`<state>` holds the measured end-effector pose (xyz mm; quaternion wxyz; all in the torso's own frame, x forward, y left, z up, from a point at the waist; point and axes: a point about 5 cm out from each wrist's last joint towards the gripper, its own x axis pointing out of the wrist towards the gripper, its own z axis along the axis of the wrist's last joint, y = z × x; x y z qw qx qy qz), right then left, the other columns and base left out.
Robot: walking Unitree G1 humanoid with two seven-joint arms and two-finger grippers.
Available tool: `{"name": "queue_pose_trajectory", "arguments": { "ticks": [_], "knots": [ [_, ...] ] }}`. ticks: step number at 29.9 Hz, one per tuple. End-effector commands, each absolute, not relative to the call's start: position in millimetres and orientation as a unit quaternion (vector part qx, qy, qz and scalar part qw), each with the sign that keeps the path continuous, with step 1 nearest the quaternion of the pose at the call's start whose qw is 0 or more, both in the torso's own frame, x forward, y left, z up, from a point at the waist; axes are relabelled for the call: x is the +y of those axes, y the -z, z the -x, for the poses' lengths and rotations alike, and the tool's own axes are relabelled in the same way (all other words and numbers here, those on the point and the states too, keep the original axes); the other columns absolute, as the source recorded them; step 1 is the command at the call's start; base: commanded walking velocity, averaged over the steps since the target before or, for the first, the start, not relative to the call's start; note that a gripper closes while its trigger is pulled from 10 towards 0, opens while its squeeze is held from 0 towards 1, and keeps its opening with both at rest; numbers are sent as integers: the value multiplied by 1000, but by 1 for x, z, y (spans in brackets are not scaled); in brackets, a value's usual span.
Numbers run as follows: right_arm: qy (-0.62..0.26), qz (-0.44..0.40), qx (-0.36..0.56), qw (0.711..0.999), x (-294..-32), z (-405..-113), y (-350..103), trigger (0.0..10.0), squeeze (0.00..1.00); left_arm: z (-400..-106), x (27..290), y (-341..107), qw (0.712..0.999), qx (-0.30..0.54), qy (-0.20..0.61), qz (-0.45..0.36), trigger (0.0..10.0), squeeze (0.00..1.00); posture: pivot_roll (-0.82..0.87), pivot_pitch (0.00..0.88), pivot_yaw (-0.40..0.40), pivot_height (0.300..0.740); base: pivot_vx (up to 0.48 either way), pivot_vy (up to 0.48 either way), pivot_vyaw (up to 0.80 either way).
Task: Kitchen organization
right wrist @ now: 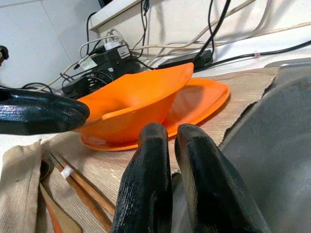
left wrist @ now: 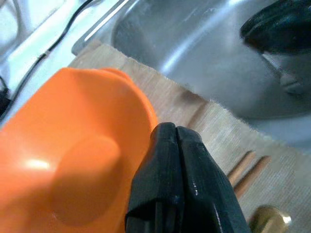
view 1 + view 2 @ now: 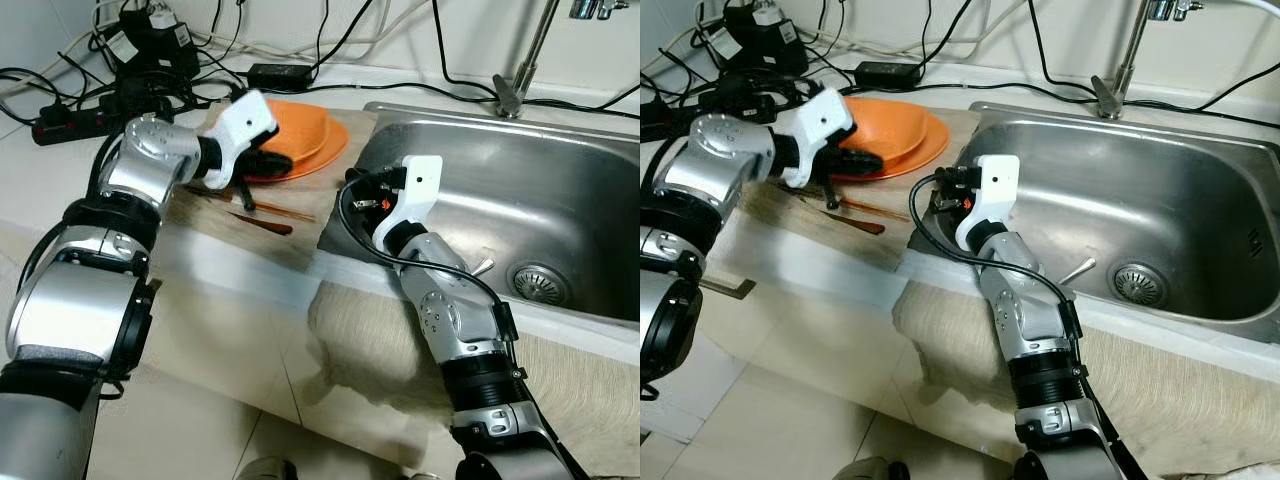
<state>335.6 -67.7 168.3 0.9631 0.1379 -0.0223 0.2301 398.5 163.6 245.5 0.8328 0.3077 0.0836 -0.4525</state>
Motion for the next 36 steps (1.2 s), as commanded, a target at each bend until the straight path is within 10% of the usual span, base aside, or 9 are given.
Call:
{"name": "queue_pose_trajectory", "arguments": {
  "ticks": [1,3,4,33,34,35,36],
  "knots": [
    [-230,-138,-13,963,-66,-335,-164,10000,0,-399,174,-247,831,87,425,-348,5686,0,61,1,98,740,0,0,0],
    [-231,-138,-12,963,-66,-335,-164,10000,0,-399,175,-244,831,91,420,-352,5686,0,62,0,98,740,0,0,0],
    [-231,-137,-12,963,-66,-335,-164,10000,0,-399,178,-239,830,102,418,-354,10000,1000,62,0,98,740,0,0,0],
    [-229,-138,-9,964,-67,-333,-162,10000,0,-394,197,-209,828,168,397,-359,10000,1000,53,9,100,740,0,0,0],
    [-229,-138,-8,963,-67,-333,-162,10000,0,-394,197,-209,826,173,400,-357,10000,749,55,13,101,740,0,0,0],
    [-229,-139,-8,963,-67,-333,-162,10000,0,-393,197,-208,824,176,404,-356,10000,0,55,13,101,740,0,0,0],
    [-229,-139,-8,963,-67,-333,-162,10000,0,-393,197,-208,823,178,406,-355,10000,0,55,13,101,740,0,0,0]
  ]
}}
